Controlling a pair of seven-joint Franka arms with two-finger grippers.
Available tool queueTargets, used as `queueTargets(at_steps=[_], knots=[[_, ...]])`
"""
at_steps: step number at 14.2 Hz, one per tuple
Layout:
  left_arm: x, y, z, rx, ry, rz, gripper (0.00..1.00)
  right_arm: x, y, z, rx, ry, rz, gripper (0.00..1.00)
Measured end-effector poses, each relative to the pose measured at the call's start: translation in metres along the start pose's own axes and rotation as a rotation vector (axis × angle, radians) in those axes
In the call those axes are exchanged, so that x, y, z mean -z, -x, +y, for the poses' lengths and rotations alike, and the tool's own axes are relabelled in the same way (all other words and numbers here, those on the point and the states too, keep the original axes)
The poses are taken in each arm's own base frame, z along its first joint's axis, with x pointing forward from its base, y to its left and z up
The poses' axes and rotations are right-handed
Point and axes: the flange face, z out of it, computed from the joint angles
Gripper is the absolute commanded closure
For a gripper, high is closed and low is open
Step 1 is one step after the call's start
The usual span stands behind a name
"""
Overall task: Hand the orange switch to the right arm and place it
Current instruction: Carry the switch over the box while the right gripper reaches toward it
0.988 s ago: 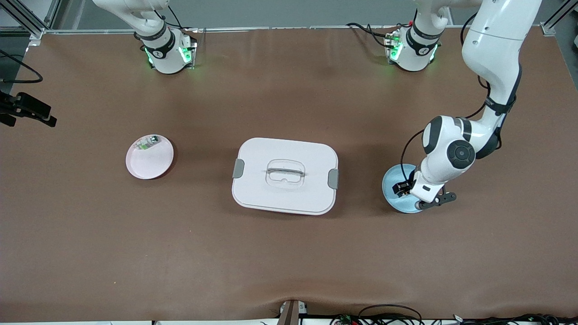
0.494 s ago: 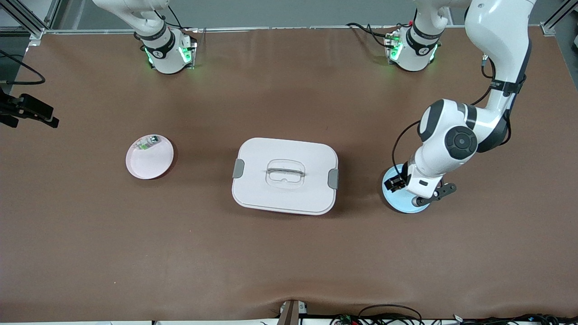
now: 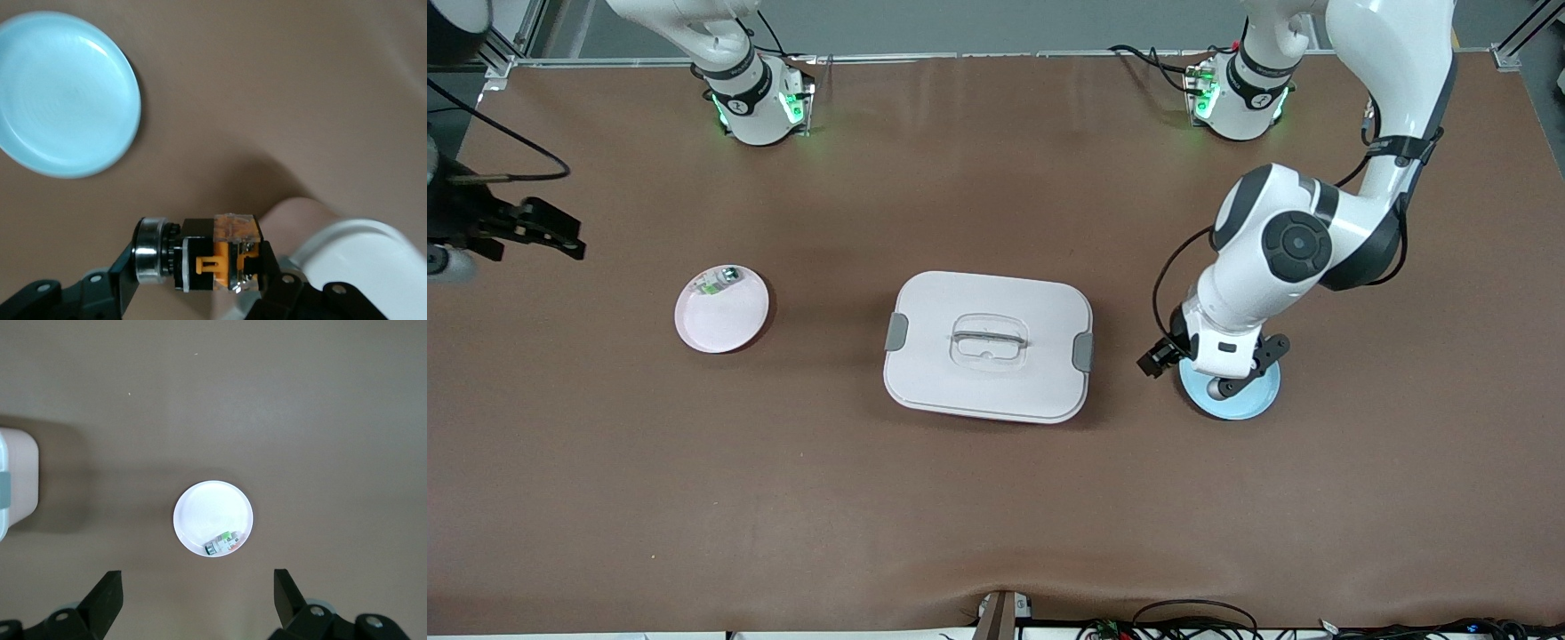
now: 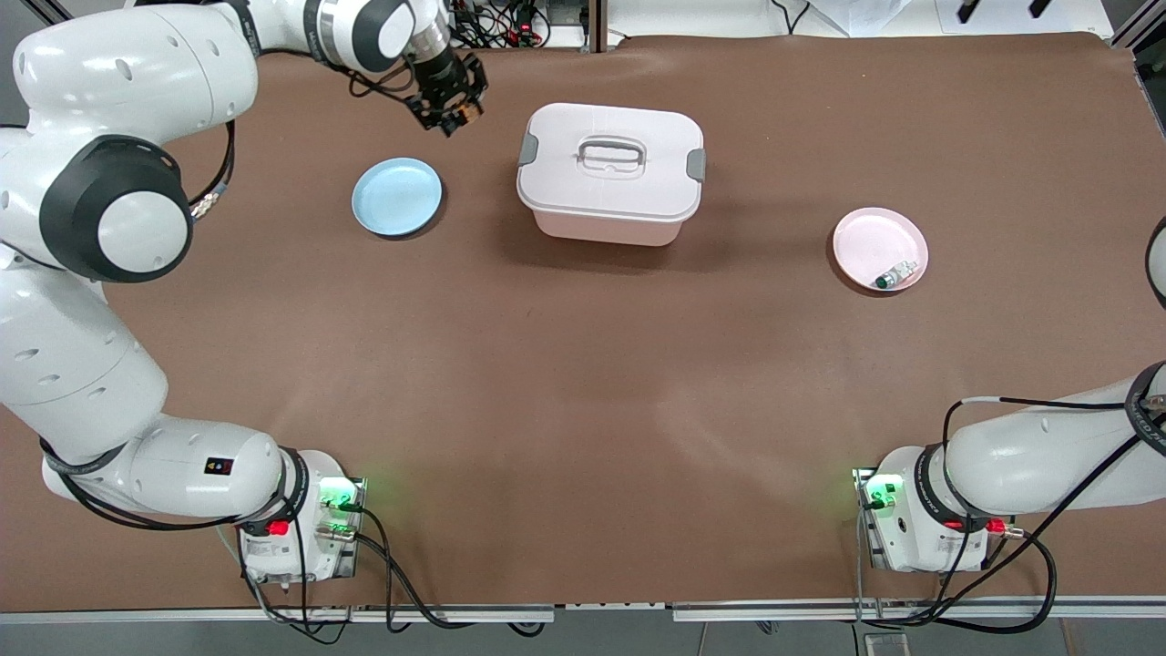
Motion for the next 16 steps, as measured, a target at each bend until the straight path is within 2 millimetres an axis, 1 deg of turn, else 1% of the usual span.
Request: queueTargets(at_steps=[2,4,5,7,8,9,10,11,13,14,16], knots=[[0.021,0.018,0.018,0.088,0.051,-0.057,1.00,-0.005,-0.001,-0.033,-0.001,0.014,-0.010,0.00],[0.041,0.041,0.036,0.156,0.093,-0.109,1.00,-0.010,0.007,-0.069,0.051,0.024,-0.047,0.00],[0.050,0.054,0.044,0.185,0.111,-0.131,1.00,-0.011,0.013,-0.093,0.090,0.028,-0.063,0.00],[0.067,0.080,0.058,0.241,0.140,-0.190,1.00,-0.010,0.029,-0.147,0.139,-0.001,-0.071,0.00],[0.073,0.093,0.063,0.263,0.152,-0.222,1.00,-0.010,0.036,-0.171,0.107,-0.047,-0.081,0.00],[0.080,0.105,0.068,0.280,0.163,-0.253,1.00,-0.013,0.040,-0.188,0.052,-0.101,-0.094,0.00],[0.086,0.117,0.073,0.294,0.170,-0.281,1.00,-0.018,0.042,-0.199,0.006,-0.149,-0.109,0.00],[0.091,0.129,0.076,0.308,0.174,-0.310,1.00,-0.025,0.042,-0.206,-0.023,-0.181,-0.115,0.00],[0.095,0.151,0.083,0.349,0.172,-0.389,1.00,-0.038,0.040,-0.215,-0.052,-0.252,-0.101,0.00],[0.095,0.160,0.087,0.371,0.170,-0.435,1.00,-0.043,0.040,-0.219,-0.071,-0.315,-0.090,0.00],[0.095,0.174,0.097,0.405,0.166,-0.508,1.00,-0.048,0.046,-0.221,-0.122,-0.445,-0.052,0.00]])
